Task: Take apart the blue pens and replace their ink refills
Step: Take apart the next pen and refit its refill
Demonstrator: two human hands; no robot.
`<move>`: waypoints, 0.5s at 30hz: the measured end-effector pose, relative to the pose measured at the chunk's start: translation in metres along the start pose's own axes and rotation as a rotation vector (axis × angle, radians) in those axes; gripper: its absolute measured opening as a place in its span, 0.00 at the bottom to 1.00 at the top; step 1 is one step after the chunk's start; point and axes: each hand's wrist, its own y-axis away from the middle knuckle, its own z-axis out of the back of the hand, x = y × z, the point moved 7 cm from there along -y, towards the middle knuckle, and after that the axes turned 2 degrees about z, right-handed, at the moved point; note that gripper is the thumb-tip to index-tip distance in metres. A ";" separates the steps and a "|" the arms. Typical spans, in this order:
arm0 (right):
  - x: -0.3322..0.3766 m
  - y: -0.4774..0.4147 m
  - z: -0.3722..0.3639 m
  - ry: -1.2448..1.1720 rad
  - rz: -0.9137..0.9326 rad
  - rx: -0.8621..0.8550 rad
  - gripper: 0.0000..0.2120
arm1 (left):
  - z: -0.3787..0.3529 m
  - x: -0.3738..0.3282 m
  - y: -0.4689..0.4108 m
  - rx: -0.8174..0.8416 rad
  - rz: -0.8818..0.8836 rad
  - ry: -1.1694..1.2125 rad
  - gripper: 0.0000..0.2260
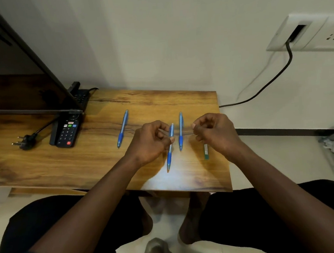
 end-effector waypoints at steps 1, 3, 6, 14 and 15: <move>-0.002 -0.001 0.004 0.107 0.023 -0.029 0.01 | 0.000 0.004 0.000 -0.014 0.005 -0.029 0.08; -0.008 -0.001 0.007 0.266 0.025 -0.039 0.02 | -0.002 0.011 -0.001 -0.030 0.015 -0.092 0.08; -0.021 0.000 0.004 0.403 -0.014 0.010 0.08 | -0.007 0.019 -0.003 -0.043 0.034 -0.179 0.10; -0.033 0.003 -0.003 0.569 -0.011 0.010 0.17 | -0.008 0.026 -0.011 -0.115 0.088 -0.240 0.16; -0.033 0.003 -0.003 0.576 -0.006 0.007 0.17 | -0.008 0.026 -0.011 -0.120 0.088 -0.251 0.16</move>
